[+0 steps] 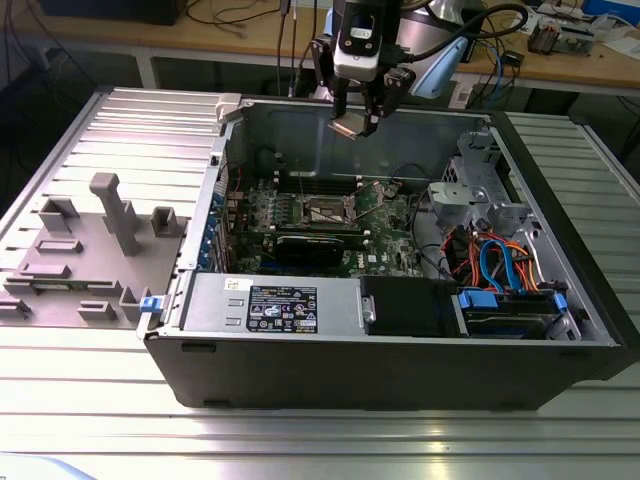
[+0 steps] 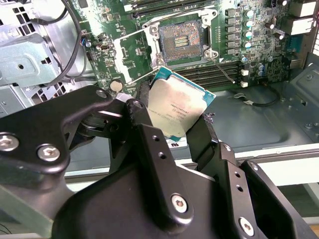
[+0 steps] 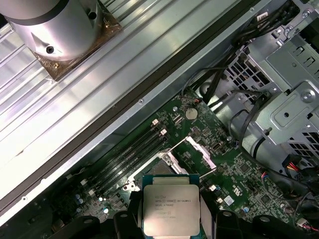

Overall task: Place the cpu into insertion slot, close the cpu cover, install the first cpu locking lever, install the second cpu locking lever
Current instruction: 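Place the cpu into insertion slot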

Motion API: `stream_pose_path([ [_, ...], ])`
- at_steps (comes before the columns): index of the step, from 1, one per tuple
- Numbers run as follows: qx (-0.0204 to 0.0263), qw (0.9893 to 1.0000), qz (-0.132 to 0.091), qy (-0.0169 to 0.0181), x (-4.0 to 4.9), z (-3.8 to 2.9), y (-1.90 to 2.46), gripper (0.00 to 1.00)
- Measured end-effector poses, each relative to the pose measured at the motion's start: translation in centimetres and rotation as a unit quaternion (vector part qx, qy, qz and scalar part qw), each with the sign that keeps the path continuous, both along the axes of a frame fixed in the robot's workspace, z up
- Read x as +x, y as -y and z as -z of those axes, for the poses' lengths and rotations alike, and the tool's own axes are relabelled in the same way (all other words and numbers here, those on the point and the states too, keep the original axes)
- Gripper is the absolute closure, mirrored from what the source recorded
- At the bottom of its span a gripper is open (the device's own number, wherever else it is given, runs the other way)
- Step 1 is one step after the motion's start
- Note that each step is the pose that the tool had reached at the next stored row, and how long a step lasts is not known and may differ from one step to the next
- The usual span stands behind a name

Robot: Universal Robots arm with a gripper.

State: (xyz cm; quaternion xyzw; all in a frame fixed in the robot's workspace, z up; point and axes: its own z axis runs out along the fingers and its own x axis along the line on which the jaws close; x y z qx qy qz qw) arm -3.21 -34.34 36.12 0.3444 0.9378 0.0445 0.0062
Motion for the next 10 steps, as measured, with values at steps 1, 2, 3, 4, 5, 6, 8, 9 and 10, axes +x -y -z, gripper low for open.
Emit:
stream_pose_path([
  [1,0.0,1.0,0.0,0.0,0.0,0.0,0.0,0.46],
  [2,0.0,1.0,0.0,0.0,0.0,0.0,0.0,0.46],
  [3,0.0,1.0,0.0,0.0,0.0,0.0,0.0,0.46],
  [4,0.0,1.0,0.003,0.0,0.0,0.0,0.0,0.46],
  [5,0.0,1.0,0.006,0.0,0.0,0.0,0.0,0.46],
  [6,0.0,1.0,0.006,0.0,0.0,0.0,0.0,0.46],
  [8,0.0,1.0,0.006,0.0,0.0,0.0,0.0,0.46],
  [9,0.0,1.0,0.006,0.0,0.0,0.0,0.0,0.46],
  [10,0.0,1.0,0.006,0.0,0.0,0.0,0.0,0.46],
])
